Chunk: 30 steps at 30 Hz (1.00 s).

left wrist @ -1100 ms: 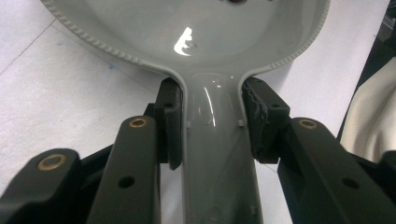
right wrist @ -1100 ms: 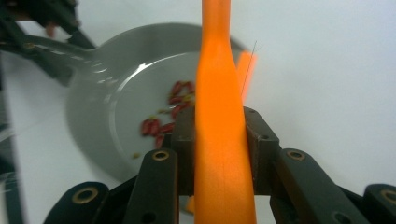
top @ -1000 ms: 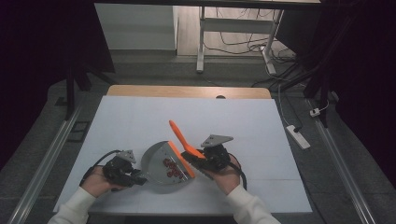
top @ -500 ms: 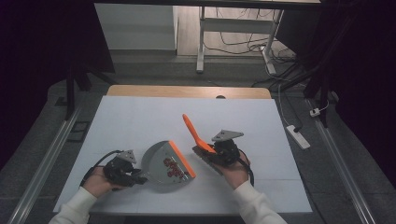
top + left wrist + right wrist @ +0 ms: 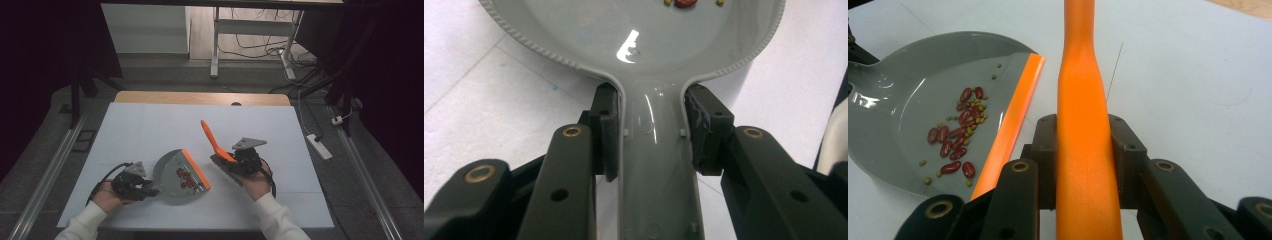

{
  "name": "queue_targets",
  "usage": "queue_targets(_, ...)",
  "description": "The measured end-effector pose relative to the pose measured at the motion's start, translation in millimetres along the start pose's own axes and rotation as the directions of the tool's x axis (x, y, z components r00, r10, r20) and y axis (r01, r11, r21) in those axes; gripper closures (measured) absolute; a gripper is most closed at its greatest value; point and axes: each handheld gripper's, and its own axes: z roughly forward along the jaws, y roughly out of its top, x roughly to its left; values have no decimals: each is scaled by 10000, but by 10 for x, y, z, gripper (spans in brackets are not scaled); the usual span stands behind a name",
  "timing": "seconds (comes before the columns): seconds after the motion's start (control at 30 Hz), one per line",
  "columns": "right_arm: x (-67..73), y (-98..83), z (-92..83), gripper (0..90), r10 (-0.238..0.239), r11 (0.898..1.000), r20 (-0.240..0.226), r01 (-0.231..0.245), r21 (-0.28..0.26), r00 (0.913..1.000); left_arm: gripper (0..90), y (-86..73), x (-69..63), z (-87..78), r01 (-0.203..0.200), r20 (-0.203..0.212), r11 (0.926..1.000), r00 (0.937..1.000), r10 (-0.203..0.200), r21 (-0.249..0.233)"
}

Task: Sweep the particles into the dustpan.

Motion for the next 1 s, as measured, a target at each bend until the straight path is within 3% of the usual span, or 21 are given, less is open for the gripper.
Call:
queue_targets(0.3,-126,3,-163,700,228,9992,166,-223,-346,9996,623,3,-21,-34,-16,-316,9983,9995,-3,-584)
queue_targets(0.5,-185,11,-279,700,174,9980,190,-162,-613,9997,623,10,-21,-80,262,-432,9944,9986,-308,-1025)
queue_targets(0.7,-233,8,-385,700,125,9971,159,-113,-756,9998,623,-4,2,-164,839,-521,9864,9944,-921,-1416)
queue_targets(0.83,-261,-16,-449,699,89,9967,163,-76,-808,9998,622,-14,18,-216,1257,-548,9748,9889,-1379,-1843)
queue_targets(1.0,-306,-47,-507,700,120,9968,66,-115,-790,9999,622,-16,-15,-251,1395,-726,9658,9847,-1587,-2186)
